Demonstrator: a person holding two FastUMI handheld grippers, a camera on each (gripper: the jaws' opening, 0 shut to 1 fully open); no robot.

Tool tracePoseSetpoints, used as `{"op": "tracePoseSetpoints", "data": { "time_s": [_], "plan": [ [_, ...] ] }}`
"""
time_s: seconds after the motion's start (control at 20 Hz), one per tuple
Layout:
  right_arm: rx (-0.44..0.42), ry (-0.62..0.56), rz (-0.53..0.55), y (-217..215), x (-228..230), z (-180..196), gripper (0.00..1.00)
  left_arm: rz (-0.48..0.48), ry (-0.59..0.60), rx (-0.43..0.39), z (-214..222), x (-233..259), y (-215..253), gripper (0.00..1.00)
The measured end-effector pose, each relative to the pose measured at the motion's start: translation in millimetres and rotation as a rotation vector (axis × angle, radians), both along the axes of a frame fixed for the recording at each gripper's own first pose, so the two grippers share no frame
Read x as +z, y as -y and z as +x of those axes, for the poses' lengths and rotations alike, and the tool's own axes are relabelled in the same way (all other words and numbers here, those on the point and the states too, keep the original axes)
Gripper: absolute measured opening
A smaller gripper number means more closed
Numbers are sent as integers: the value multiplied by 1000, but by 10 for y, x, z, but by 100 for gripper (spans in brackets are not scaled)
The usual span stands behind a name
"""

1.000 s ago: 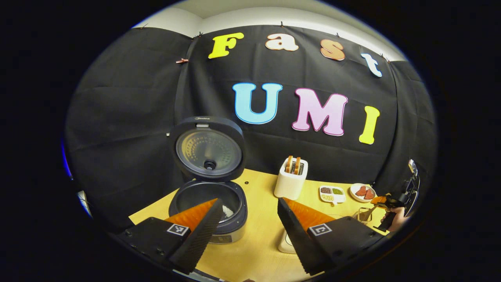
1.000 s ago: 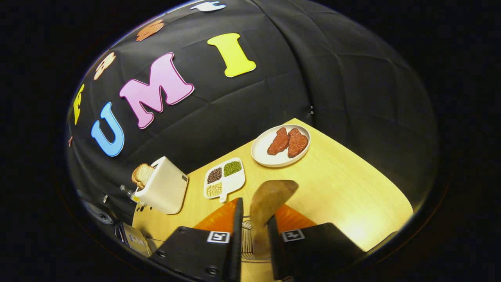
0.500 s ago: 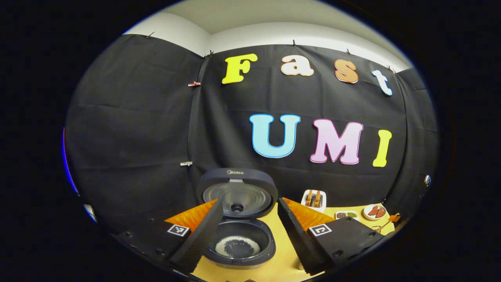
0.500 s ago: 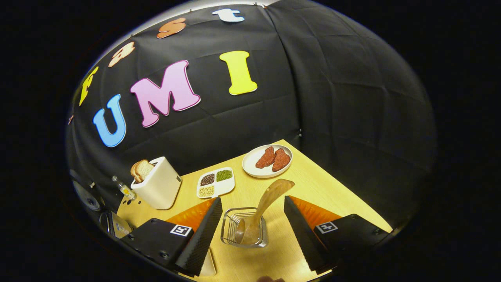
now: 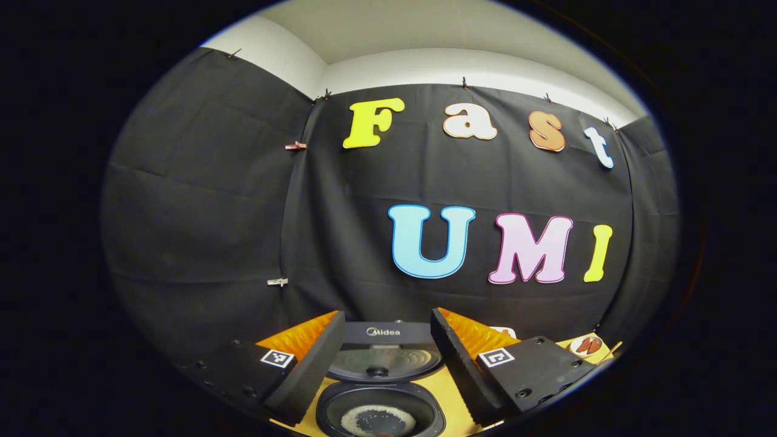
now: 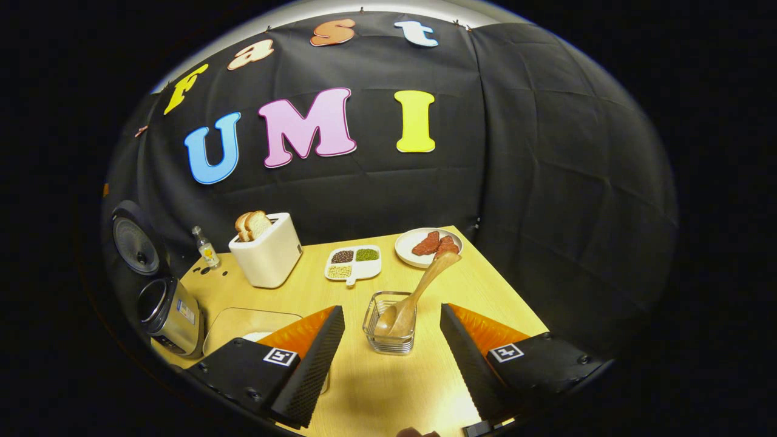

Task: Close the left gripper, press the button to open the rice cooker; take a wooden spoon from the chopstick holder with the right hand, scoop a spoonful of rice and pour it into the rice cooker, then put the wooden spoon back into the chopstick holder.

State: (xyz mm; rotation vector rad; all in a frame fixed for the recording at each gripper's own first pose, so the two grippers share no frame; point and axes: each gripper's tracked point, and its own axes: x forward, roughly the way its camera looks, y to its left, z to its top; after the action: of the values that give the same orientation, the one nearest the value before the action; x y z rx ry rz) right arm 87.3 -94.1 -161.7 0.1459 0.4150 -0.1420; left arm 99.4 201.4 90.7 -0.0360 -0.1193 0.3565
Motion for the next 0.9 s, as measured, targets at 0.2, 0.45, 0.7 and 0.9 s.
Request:
{"op": "tracePoseSetpoints", "data": {
  "time_s": [0.2,0.45,0.7,0.9],
  "plan": [
    [11,7,-13,-147,82,-155,99,17,-18,-15,345,-27,-191,94],
    [-10,10,-31,-122,101,-297,99,47,-42,-43,720,-51,-317,94],
    [-42,-2,-12,-38,39,-355,99,21,-152,-16,838,-315,-419,94],
    [-29,-11,-3,-56,-18,-352,99,2,-254,-26,718,-507,-263,96]
  ]
}}
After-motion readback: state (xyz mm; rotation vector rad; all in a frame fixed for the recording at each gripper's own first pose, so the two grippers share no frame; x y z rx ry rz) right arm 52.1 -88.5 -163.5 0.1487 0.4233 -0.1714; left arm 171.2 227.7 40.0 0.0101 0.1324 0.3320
